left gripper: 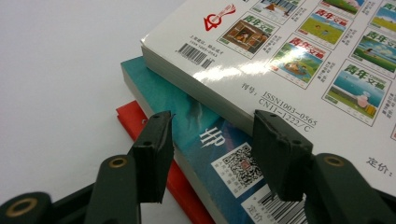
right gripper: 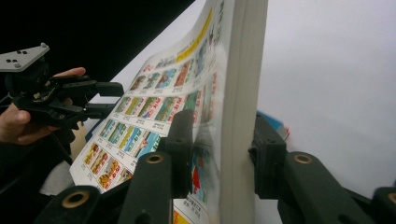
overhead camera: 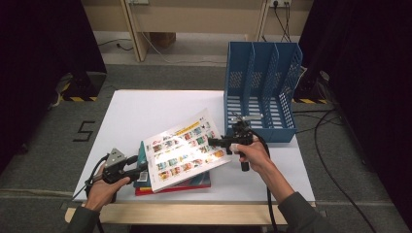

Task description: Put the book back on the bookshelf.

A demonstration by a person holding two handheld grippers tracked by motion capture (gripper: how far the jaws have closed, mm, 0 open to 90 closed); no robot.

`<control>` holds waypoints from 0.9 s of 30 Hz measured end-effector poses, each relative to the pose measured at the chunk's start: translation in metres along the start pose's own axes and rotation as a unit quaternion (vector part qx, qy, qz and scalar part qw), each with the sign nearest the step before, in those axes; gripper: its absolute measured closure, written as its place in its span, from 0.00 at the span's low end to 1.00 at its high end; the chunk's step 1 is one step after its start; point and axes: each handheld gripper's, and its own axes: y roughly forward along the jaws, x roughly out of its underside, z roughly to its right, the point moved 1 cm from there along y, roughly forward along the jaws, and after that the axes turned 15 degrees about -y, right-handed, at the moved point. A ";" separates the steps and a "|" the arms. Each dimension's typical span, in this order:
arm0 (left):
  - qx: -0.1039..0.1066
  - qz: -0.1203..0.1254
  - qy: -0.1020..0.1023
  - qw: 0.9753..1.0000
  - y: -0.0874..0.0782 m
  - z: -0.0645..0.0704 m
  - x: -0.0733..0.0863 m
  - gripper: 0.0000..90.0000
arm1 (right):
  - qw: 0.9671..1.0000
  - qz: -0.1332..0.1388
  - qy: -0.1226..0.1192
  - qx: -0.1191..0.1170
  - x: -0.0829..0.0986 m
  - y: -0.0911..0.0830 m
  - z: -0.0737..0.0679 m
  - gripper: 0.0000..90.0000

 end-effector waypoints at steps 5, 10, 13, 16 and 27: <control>-0.012 0.002 0.023 1.000 0.002 0.001 -0.001 0.36 | 0.999 -0.019 -0.047 0.007 -0.033 -0.011 -0.013 0.81; 0.028 -0.003 -0.011 1.000 0.004 -0.001 0.000 0.17 | 0.995 -0.034 -0.097 0.009 -0.068 -0.019 -0.030 0.82; 0.027 0.001 -0.011 1.000 0.004 -0.003 -0.001 0.17 | 0.991 -0.044 -0.125 0.019 -0.087 -0.020 -0.037 0.82; 0.023 0.006 -0.023 0.999 0.003 -0.009 -0.002 0.17 | 0.987 -0.059 -0.147 0.031 -0.107 -0.025 -0.043 0.82; -0.013 0.036 -0.067 0.997 -0.002 -0.028 -0.006 0.17 | 0.957 -0.145 -0.226 0.108 -0.163 -0.057 -0.073 0.82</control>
